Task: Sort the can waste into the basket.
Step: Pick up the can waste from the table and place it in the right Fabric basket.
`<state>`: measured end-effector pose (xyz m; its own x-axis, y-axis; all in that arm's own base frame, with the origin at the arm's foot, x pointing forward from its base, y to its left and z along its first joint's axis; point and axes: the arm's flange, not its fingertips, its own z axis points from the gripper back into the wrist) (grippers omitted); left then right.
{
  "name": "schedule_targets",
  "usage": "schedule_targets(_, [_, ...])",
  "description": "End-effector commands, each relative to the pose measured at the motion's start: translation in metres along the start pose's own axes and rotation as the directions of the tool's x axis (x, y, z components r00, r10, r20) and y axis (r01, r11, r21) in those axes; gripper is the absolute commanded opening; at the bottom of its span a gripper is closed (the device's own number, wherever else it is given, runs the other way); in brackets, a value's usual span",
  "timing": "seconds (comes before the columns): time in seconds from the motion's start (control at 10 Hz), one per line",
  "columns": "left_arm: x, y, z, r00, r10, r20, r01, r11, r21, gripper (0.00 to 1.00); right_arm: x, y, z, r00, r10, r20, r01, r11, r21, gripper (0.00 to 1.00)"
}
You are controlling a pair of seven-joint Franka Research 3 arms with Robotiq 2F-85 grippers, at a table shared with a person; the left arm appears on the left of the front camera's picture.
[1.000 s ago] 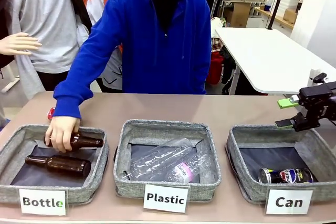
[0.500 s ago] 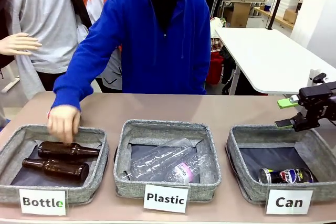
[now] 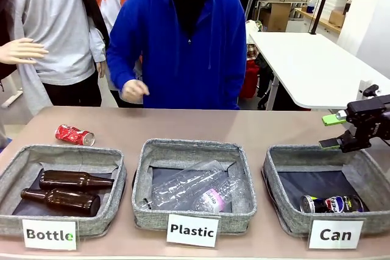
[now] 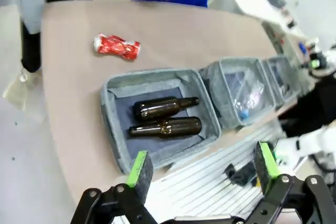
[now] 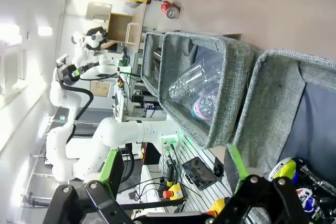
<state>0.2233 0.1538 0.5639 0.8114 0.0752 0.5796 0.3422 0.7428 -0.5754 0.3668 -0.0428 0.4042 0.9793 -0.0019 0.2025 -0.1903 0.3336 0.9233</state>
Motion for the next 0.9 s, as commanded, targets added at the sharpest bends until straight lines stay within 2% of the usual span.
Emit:
schedule_targets(0.0, [0.059, -0.008, -0.046, 0.983, -0.041, -0.18, 0.061, 0.992, 0.109, 1.0, 0.001, 0.0, 0.004, 1.0, 0.019, -0.009, -0.019, 1.0, 0.001, 1.0])
schedule_targets(0.1, [0.083, -0.01, -0.081, 0.962, -0.05, -0.269, 0.093, 0.984, 0.151, 1.0, 0.001, 0.0, 0.004, 1.0, 0.019, -0.009, -0.019, 1.0, 0.001, 1.0])
schedule_targets(0.2, [0.1, -0.009, -0.11, 0.956, -0.043, -0.29, 0.117, 0.963, 0.243, 1.0, 0.001, 0.0, 0.004, 1.0, 0.019, -0.009, -0.019, 1.0, 0.001, 1.0])
schedule_targets(0.3, [0.111, -0.007, -0.142, 0.942, -0.083, -0.326, 0.178, 0.945, 0.275, 1.0, 0.001, 0.0, 0.004, 1.0, 0.019, -0.009, -0.019, 1.0, 0.001, 1.0])
schedule_targets(0.5, [0.129, 0.0, -0.208, 0.908, -0.136, -0.396, 0.305, 0.863, 0.402, 1.0, 0.001, 0.0, 0.004, 1.0, 0.019, -0.009, -0.019, 1.0, 0.001, 1.0])
schedule_targets(0.6, [0.132, 0.005, -0.233, 0.889, -0.192, -0.415, 0.359, 0.856, 0.371, 1.0, 0.001, 0.0, 0.004, 1.0, 0.019, -0.009, -0.019, 1.0, 0.001, 1.0])
schedule_targets(0.8, [0.13, 0.019, -0.279, 0.861, -0.184, -0.475, 0.379, 0.855, 0.355, 1.0, 0.001, 0.0, 0.004, 1.0, 0.019, -0.009, -0.019, 1.0, 0.001, 1.0])
